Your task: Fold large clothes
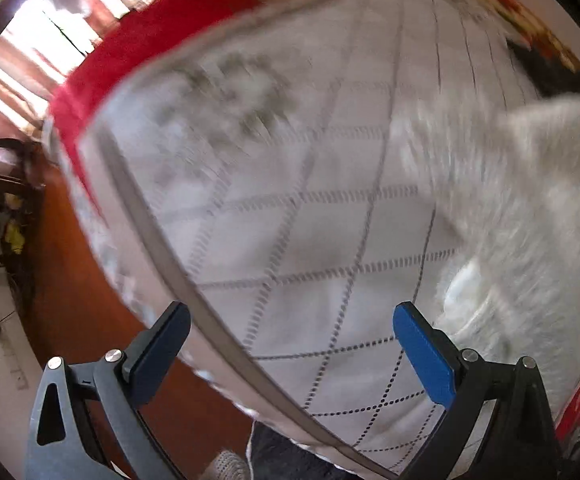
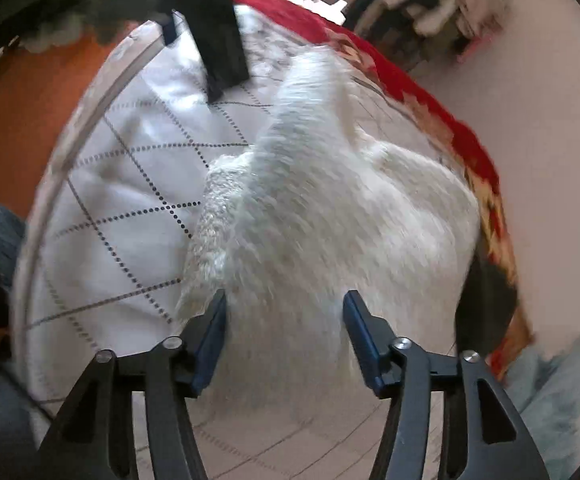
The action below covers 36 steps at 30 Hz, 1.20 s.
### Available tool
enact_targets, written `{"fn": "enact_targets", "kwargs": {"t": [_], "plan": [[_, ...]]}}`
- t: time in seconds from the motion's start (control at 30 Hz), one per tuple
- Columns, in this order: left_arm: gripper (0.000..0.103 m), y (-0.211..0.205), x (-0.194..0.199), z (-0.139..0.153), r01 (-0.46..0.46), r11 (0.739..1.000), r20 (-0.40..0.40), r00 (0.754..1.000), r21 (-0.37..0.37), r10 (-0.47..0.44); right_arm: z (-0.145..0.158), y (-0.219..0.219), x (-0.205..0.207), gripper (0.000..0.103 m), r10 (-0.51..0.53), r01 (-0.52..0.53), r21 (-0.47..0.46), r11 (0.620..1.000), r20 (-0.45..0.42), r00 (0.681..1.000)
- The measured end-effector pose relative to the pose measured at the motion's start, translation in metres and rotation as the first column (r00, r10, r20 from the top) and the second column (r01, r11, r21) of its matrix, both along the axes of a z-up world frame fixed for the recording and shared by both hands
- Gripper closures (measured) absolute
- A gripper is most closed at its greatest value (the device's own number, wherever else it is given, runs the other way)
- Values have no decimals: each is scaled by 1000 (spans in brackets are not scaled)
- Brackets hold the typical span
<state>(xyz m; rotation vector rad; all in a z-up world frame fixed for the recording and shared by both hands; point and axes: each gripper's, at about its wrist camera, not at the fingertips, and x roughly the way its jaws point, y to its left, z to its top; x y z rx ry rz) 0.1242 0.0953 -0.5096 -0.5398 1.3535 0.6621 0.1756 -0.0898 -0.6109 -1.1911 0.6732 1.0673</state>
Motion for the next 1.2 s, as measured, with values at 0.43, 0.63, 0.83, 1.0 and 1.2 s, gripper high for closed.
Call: {"fn": "enact_targets", "kwargs": {"t": [0.43, 0.63, 0.83, 1.0, 1.2], "plan": [[0, -22, 104, -38, 298, 953, -30, 955, 61, -296, 1, -127, 140, 40, -664, 899, -222, 377, -741, 95], [0, -28, 67, -71, 342, 940, -92, 935, -18, -342, -52, -139, 155, 32, -498, 903, -357, 238, -843, -202], [0, -7, 86, -57, 384, 921, -86, 917, -63, -389, -137, -139, 163, 6, -212, 866, -452, 215, -887, -410], [0, 27, 113, -11, 377, 916, 62, 926, -135, -372, -137, -117, 189, 23, -200, 902, -354, 248, -929, -310], [0, 46, 168, -24, 433, 870, 174, 899, -235, -401, -124, -120, 236, 24, -241, 914, -317, 252, -936, -258]]}}
